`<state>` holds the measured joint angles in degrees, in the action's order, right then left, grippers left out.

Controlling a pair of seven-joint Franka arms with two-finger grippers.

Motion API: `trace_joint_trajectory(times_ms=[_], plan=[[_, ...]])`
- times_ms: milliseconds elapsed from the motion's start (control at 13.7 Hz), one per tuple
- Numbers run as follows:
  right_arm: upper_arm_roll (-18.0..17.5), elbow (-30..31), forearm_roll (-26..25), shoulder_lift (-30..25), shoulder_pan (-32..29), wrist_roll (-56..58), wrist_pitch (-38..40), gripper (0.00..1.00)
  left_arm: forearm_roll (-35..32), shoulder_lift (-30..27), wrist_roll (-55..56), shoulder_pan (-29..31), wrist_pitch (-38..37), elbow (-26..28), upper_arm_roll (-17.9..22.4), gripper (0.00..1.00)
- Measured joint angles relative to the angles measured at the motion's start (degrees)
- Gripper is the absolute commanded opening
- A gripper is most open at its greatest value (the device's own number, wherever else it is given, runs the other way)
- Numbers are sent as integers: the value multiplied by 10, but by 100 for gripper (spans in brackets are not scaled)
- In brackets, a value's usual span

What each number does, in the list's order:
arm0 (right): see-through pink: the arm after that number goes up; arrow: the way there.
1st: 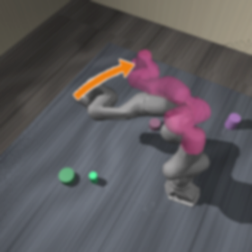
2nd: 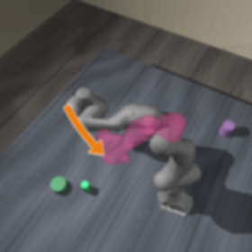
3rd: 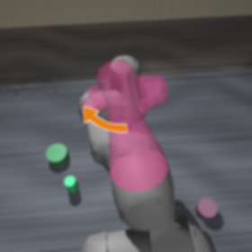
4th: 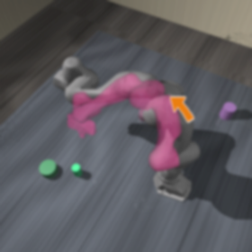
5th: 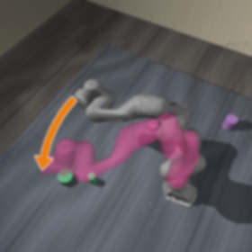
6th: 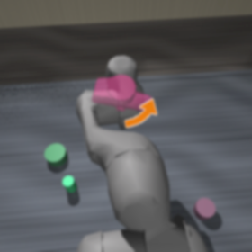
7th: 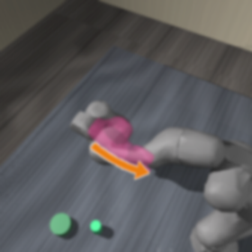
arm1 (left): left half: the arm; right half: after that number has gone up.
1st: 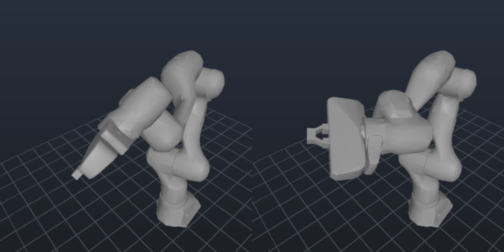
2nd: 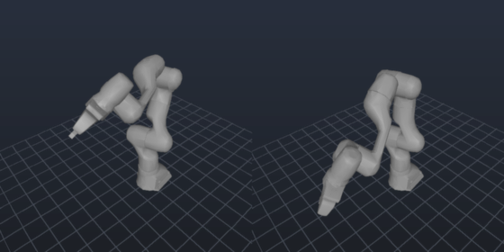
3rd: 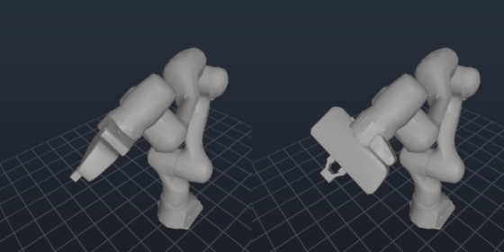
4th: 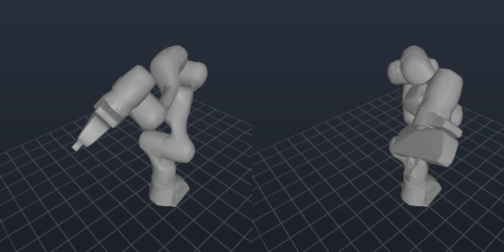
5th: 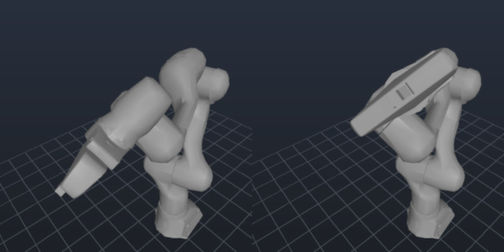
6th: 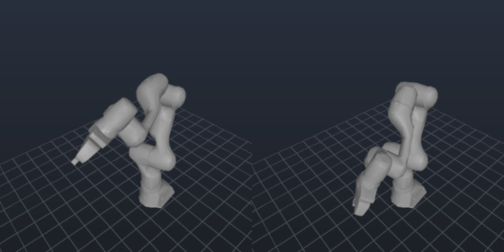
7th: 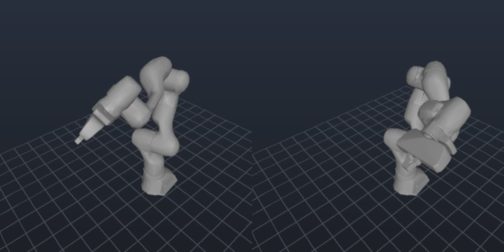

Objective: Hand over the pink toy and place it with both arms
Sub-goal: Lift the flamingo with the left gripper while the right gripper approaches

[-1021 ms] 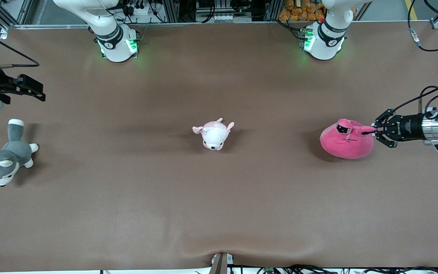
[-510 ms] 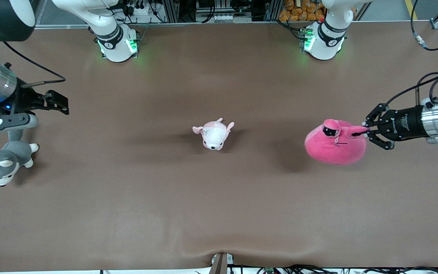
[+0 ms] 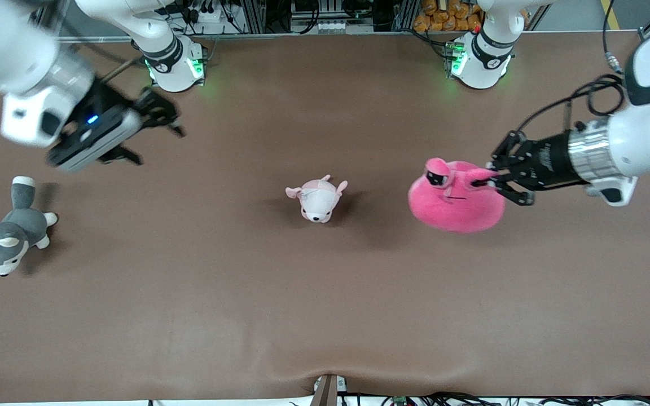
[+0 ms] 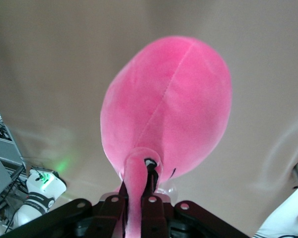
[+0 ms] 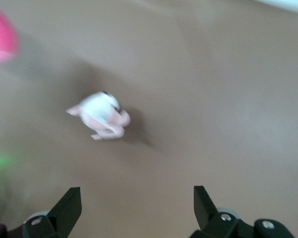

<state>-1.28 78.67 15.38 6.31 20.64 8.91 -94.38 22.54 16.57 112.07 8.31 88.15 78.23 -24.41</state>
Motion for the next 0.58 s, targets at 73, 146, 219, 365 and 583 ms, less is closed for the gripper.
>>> trace_joint_trajectory(times_ms=[73, 146, 219, 365, 583], plan=[[-1, -1, 0, 1, 33, -2, -36, 100, 0, 0, 7, -13, 0, -4, -2, 0], [-2, 0, 0, 5, 55, -3, -63, 100, 0, 0, 14, -27, 1, -13, -3, 0], [-2, 1, 0, 10, 64, -2, -79, 100, 0, 0, 22, -46, 1, -23, -4, 0], [1, 1, 0, 25, 64, 32, -100, 100, 0, 0, 48, -92, 12, -38, -5, 0], [2, 2, 0, 54, 64, 109, -126, 100, 0, 1, 120, -149, 56, -42, -6, 0]])
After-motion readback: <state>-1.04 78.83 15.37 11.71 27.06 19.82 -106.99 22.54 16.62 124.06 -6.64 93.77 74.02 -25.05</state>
